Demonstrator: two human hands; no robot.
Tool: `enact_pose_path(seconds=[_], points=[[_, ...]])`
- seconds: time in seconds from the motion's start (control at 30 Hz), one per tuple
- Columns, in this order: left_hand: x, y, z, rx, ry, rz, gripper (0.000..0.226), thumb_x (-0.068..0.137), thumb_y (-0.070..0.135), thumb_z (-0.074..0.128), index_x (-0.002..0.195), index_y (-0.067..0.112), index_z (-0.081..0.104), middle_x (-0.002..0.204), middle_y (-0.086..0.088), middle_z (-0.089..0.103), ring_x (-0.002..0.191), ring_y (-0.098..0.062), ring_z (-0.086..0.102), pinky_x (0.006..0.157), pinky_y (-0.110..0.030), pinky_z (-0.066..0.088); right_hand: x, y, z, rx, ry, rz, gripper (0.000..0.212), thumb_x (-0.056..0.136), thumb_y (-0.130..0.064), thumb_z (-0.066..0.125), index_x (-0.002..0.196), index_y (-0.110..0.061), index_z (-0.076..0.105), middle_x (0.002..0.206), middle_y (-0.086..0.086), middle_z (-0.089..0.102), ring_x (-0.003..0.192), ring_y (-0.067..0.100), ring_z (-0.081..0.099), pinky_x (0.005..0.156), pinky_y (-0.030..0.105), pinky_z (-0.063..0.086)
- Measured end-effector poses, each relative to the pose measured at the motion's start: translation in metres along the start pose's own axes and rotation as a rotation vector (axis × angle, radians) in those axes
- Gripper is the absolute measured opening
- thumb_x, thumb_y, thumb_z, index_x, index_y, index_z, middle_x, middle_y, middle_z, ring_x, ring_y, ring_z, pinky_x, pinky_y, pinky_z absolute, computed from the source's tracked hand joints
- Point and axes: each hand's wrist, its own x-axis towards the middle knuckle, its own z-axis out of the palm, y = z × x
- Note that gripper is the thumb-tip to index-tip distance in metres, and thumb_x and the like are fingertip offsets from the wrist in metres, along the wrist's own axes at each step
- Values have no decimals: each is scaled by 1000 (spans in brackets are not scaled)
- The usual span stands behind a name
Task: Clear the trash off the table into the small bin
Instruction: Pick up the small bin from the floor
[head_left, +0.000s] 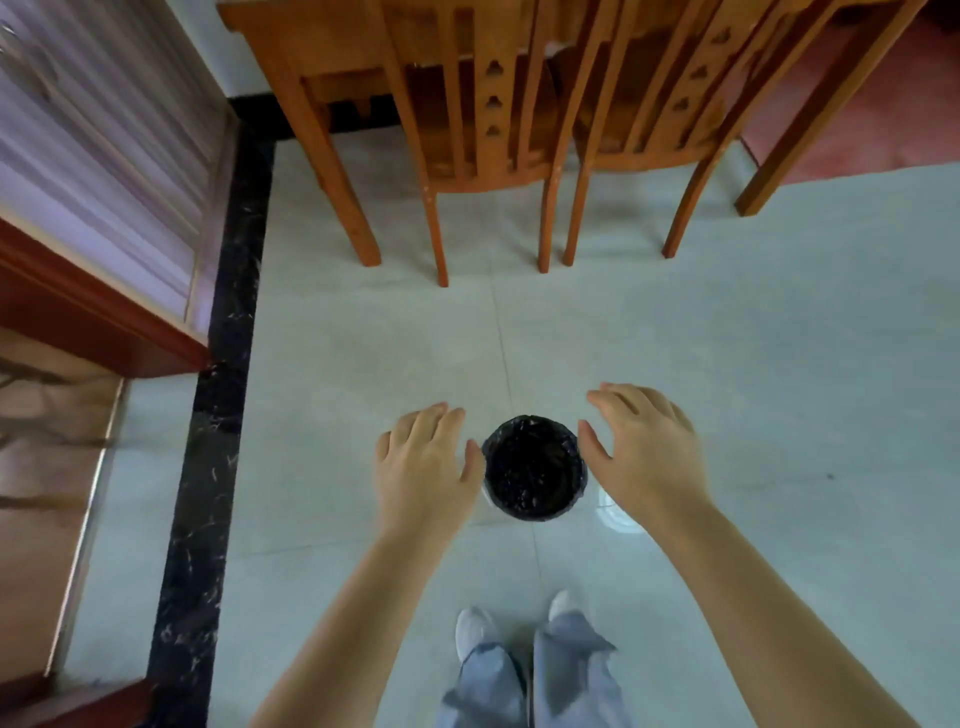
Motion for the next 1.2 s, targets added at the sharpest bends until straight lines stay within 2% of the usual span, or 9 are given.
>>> enact_pose_path(seconds=[0.2, 0.4, 0.5, 0.63, 0.73, 0.8, 0.93, 1.07, 1.2], points=[[20, -55, 141, -60, -158, -142, 26, 78, 9, 65, 102, 1, 67, 106, -19, 69, 98, -41, 61, 81, -46, 44, 29, 60, 135, 37, -144, 78, 24, 80, -17, 62, 99, -3, 64, 104, 15, 68, 98, 36, 60, 83, 44, 46], [7, -117, 283, -126, -343, -454, 39, 88, 24, 53, 125, 12, 55, 128, -11, 58, 113, -33, 51, 90, -38, 38, 14, 113, 265, 49, -229, 109, 23, 77, -15, 65, 97, -4, 64, 100, 14, 69, 93, 35, 62, 79, 43, 49], [-8, -140, 345, -188, -406, -550, 39, 88, 25, 52, 125, 15, 55, 127, -11, 57, 111, -32, 53, 88, -37, 41, 3, 134, 318, 53, -262, 125, 23, 77, -14, 64, 98, -5, 64, 99, 13, 69, 90, 35, 63, 77, 41, 49], [-26, -165, 411, -291, -423, -678, 41, 87, 26, 54, 128, 17, 53, 125, -12, 57, 113, -27, 54, 88, -34, 43, -6, 155, 375, 74, -314, 145, 24, 81, -15, 58, 103, -5, 61, 106, 13, 66, 98, 34, 59, 83, 41, 47], [-33, -178, 448, -389, -404, -756, 43, 87, 24, 56, 129, 15, 51, 123, -12, 58, 109, -26, 56, 87, -36, 46, -9, 167, 405, 83, -327, 160, 27, 83, -17, 56, 107, -6, 60, 111, 12, 65, 102, 33, 57, 86, 42, 46], [-35, -182, 466, -474, -359, -826, 42, 87, 23, 57, 128, 15, 50, 116, -6, 61, 99, -21, 58, 78, -37, 50, -10, 174, 420, 89, -327, 165, 28, 83, -18, 55, 108, -7, 59, 112, 11, 64, 102, 32, 56, 86, 42, 46], [-36, -184, 494, -534, -293, -910, 37, 85, 24, 61, 121, 16, 53, 93, 9, 57, 74, -7, 58, 62, -28, 40, -12, 183, 437, 104, -322, 178, 28, 83, -17, 56, 109, -6, 59, 113, 11, 63, 103, 32, 56, 86, 42, 45], [-32, -184, 510, -545, -317, -1013, 40, 83, 24, 61, 121, 16, 50, 96, 4, 59, 81, -21, 57, 67, -29, 38, -10, 189, 442, 104, -337, 203, 30, 84, -19, 55, 112, -8, 57, 117, 10, 61, 106, 30, 54, 87, 42, 45], [-22, -183, 510, -610, -320, -1109, 37, 80, 10, 56, 116, 13, 54, 74, 6, 58, 64, -21, 54, 64, -33, 44, -5, 188, 433, 96, -345, 211, 31, 84, -20, 54, 114, -9, 56, 119, 9, 59, 108, 29, 53, 89, 42, 44]])
